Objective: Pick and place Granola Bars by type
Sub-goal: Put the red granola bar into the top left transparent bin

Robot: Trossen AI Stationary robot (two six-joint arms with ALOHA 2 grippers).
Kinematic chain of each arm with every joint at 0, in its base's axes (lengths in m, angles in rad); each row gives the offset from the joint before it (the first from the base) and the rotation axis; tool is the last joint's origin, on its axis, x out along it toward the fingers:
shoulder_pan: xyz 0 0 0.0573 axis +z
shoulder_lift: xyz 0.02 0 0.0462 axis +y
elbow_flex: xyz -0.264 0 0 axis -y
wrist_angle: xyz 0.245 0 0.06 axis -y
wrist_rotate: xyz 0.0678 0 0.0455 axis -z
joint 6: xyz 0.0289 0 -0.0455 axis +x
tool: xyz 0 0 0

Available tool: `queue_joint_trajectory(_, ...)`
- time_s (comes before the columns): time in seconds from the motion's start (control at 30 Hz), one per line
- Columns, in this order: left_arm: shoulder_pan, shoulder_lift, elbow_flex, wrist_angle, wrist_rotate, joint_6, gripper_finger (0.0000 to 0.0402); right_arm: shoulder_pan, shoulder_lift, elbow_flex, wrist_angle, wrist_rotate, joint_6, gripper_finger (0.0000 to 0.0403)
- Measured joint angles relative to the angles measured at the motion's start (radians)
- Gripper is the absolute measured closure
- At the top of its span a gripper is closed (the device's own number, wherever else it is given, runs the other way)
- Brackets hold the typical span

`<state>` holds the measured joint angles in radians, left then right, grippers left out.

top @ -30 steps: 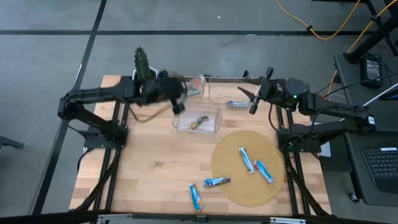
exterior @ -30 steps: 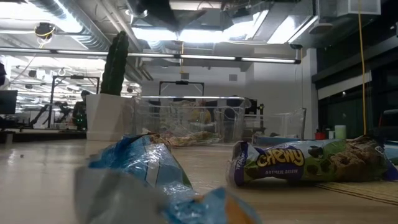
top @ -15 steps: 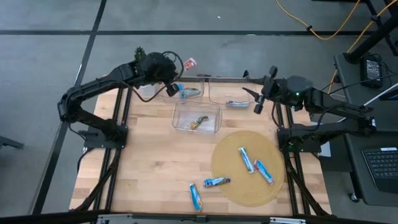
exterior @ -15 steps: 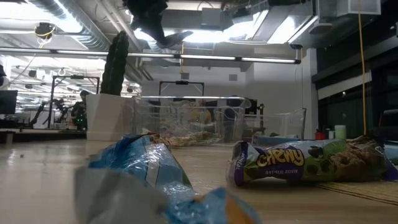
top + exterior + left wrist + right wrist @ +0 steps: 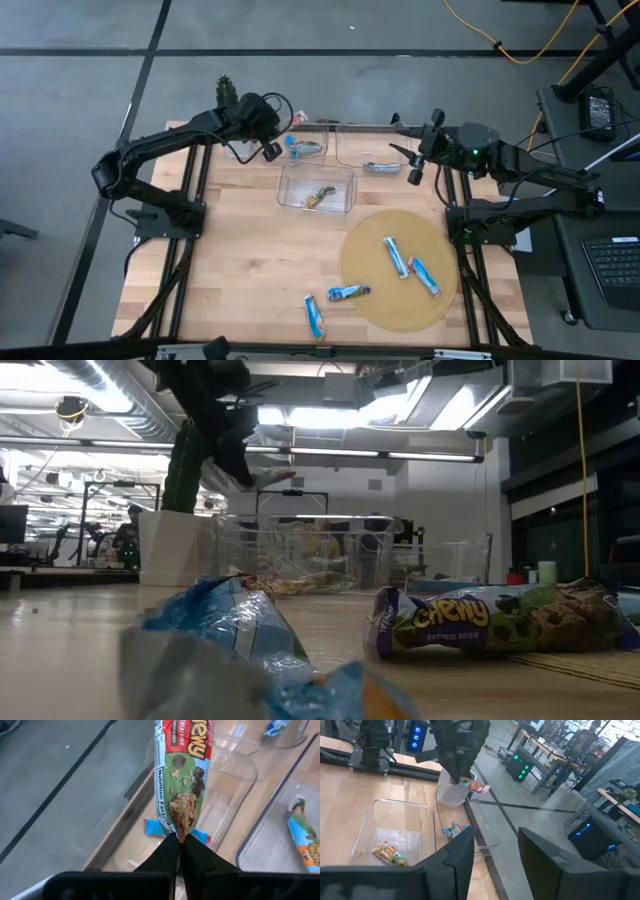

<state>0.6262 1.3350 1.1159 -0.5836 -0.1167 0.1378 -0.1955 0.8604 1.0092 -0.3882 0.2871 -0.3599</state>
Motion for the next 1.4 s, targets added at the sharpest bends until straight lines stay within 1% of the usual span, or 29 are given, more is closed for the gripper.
queue_joint_trajectory(0.17,0.041,0.025,-0.015,0.036,0.011,0.051,0.0399,0.0,0.002,0.0,0.0,0.0,0.024,0.0248)
queue_joint_trajectory(0.27,0.073,0.085,-0.019,0.048,0.058,0.099,0.0399,0.0,0.002,0.0,0.0,0.0,0.041,0.0248)
queue_joint_trajectory(0.37,0.093,0.154,-0.019,0.064,0.094,0.089,0.0399,-0.001,0.003,0.0,0.002,0.0,0.037,0.0248)
queue_joint_trajectory(0.47,0.088,0.207,-0.019,0.082,0.101,0.09,0.0399,-0.014,0.007,-0.001,0.003,0.0,0.039,0.0248)
queue_joint_trajectory(0.63,0.081,0.256,-0.019,0.115,0.102,0.096,0.0398,-0.018,0.018,-0.001,0.002,0.0,0.045,0.0248)
queue_joint_trajectory(0.83,0.082,0.298,-0.019,0.118,0.102,0.096,0.0398,-0.017,0.027,-0.002,0.001,0.0,0.089,0.0248)
queue_joint_trajectory(1.1,0.081,0.333,-0.019,0.119,0.109,0.1,0.0388,-0.017,0.031,-0.002,0.0,0.0,0.09,0.0248)
queue_joint_trajectory(1.27,0.082,0.333,-0.019,0.117,0.103,0.092,0.0372,-0.017,0.031,-0.002,0.001,0.0,0.09,0.0248)
queue_joint_trajectory(1.4,0.082,0.33,-0.008,0.083,0.085,0.093,0.0336,-0.017,0.031,-0.002,0.001,0.0,0.09,0.0248)
